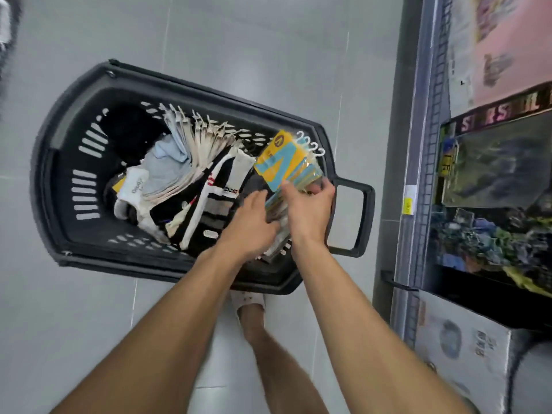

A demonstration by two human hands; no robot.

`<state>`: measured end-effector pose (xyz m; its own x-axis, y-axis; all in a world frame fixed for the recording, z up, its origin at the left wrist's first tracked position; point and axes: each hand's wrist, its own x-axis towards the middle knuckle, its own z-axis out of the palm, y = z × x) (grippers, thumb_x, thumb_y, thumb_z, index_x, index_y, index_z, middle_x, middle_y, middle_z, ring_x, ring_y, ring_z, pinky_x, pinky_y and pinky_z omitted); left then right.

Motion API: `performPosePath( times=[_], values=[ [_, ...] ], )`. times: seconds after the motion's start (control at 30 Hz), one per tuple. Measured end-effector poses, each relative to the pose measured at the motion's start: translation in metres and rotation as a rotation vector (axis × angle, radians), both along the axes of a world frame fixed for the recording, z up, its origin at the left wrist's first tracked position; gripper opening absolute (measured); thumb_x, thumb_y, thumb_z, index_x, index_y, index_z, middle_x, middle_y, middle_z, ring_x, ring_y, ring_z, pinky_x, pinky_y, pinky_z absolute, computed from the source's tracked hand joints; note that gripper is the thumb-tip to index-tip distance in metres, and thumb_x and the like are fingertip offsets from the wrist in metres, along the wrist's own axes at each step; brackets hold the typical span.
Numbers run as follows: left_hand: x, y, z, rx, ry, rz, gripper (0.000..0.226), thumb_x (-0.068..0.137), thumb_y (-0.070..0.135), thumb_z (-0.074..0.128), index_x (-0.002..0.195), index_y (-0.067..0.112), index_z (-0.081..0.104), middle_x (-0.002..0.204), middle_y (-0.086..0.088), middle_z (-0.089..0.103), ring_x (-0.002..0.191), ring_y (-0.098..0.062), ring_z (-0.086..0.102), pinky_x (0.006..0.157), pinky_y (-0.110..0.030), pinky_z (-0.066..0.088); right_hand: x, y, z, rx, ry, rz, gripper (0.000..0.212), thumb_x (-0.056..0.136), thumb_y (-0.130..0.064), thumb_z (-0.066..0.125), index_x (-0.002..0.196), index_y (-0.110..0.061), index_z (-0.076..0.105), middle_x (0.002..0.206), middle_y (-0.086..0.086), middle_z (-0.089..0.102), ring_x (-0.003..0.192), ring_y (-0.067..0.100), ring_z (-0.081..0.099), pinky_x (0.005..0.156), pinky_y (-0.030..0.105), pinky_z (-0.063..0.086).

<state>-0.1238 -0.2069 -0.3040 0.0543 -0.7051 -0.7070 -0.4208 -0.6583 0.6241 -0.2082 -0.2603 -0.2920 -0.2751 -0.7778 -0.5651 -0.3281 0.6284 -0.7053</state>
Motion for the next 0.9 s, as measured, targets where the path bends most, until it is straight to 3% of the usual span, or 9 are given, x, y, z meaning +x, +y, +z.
performPosePath(
  times=[0.1, 0.2, 0.3, 0.43, 0.5, 0.57, 0.63, 0.77, 0.9],
  values=[
    [0.002, 0.003, -0.011, 0.042, 0.092, -0.069, 0.077, 0.093, 0.020, 0.063, 0.157, 0.012, 0.019, 0.166, -0.007, 0.009, 0.152, -0.018, 0.008, 0.118, -0.026, 0.011, 0.014, -0.021, -0.009, 0.053, 0.110, -0.007, 0.057, 0.077, -0.028, 0.081, 0.106, -0.023, 0.031, 0.117, 0.007, 0.063, 0.099, 0.022, 0.063, 0.081, 0.029, 0.046],
    [0.012, 0.014, -0.009, 0.010, 0.164, 0.001, 0.065, 0.092, 0.016, 0.062, 0.150, 0.018, 0.034, 0.152, -0.007, 0.040, 0.141, -0.021, 0.038, 0.115, -0.030, 0.029, 0.019, -0.029, -0.014, 0.049, 0.202, -0.034, 0.049, 0.079, -0.028, 0.079, 0.104, -0.020, 0.037, 0.117, 0.006, 0.063, 0.105, 0.029, 0.064, 0.088, 0.042, 0.052],
    [0.023, 0.033, 0.006, -0.009, 0.162, 0.176, 0.060, 0.093, 0.017, 0.062, 0.148, 0.025, 0.038, 0.133, 0.008, 0.051, 0.121, -0.009, 0.051, 0.101, -0.025, 0.037, 0.020, -0.020, 0.000, -0.057, 0.216, -0.088, 0.043, 0.080, -0.024, 0.076, 0.106, -0.019, 0.042, 0.108, 0.003, 0.065, 0.097, 0.027, 0.065, 0.081, 0.038, 0.052],
    [0.040, 0.060, 0.047, -0.096, 0.239, 0.420, 0.055, 0.094, 0.012, 0.061, 0.142, 0.032, 0.042, 0.133, 0.009, 0.053, 0.127, -0.003, 0.048, 0.107, -0.026, 0.037, 0.013, 0.001, 0.063, -0.369, -0.057, -0.119, 0.044, 0.078, -0.004, 0.078, 0.108, -0.015, 0.048, 0.095, 0.000, 0.065, 0.078, 0.004, 0.064, 0.075, 0.022, 0.053],
    [0.055, 0.075, 0.079, -0.151, 0.290, 0.504, 0.058, 0.094, 0.014, 0.064, 0.141, 0.037, 0.038, 0.138, 0.013, 0.051, 0.126, 0.006, 0.045, 0.109, -0.026, 0.035, 0.010, 0.014, 0.111, -0.521, -0.074, -0.004, 0.044, 0.075, -0.005, 0.080, 0.105, -0.025, 0.053, 0.089, -0.009, 0.062, 0.075, -0.002, 0.060, 0.071, 0.015, 0.048],
    [0.075, 0.091, 0.120, -0.239, 0.320, 0.587, 0.067, 0.090, 0.015, 0.070, 0.141, 0.042, 0.033, 0.140, 0.021, 0.046, 0.120, 0.023, 0.041, 0.101, -0.010, 0.034, 0.017, 0.030, 0.165, -0.593, -0.104, 0.156, 0.042, 0.071, -0.016, 0.081, 0.098, -0.039, 0.059, 0.089, -0.013, 0.064, 0.080, 0.006, 0.060, 0.074, 0.022, 0.050],
    [0.097, 0.114, 0.174, -0.340, 0.356, 0.679, 0.082, 0.083, 0.010, 0.078, 0.144, 0.037, 0.029, 0.142, 0.026, 0.040, 0.114, 0.032, 0.039, 0.089, 0.005, 0.032, 0.038, 0.049, 0.218, -0.612, -0.224, 0.323, 0.041, 0.068, -0.018, 0.081, 0.096, -0.043, 0.064, 0.091, -0.015, 0.070, 0.082, 0.003, 0.064, 0.075, 0.019, 0.052],
    [0.159, 0.196, 0.307, -0.502, 0.345, 0.672, 0.089, 0.072, 0.008, 0.081, 0.145, 0.015, 0.031, 0.137, 0.027, 0.055, 0.122, 0.016, 0.049, 0.091, 0.000, 0.038, 0.115, 0.113, 0.329, -0.442, -0.642, 0.639, 0.039, 0.057, -0.021, 0.086, 0.090, -0.038, 0.075, 0.077, -0.019, 0.073, 0.069, -0.008, 0.065, 0.062, 0.007, 0.050],
    [0.213, 0.315, 0.451, -0.612, 0.095, 0.859, 0.061, 0.056, 0.036, 0.087, 0.111, 0.026, 0.063, 0.107, 0.023, 0.073, 0.103, 0.001, 0.067, 0.082, -0.005, 0.047, 0.200, 0.210, 0.444, -0.278, -0.963, 0.884, 0.049, 0.058, -0.044, 0.089, 0.100, -0.023, 0.075, 0.093, 0.000, 0.078, 0.083, 0.010, 0.073, 0.070, 0.020, 0.056]
  ],
)
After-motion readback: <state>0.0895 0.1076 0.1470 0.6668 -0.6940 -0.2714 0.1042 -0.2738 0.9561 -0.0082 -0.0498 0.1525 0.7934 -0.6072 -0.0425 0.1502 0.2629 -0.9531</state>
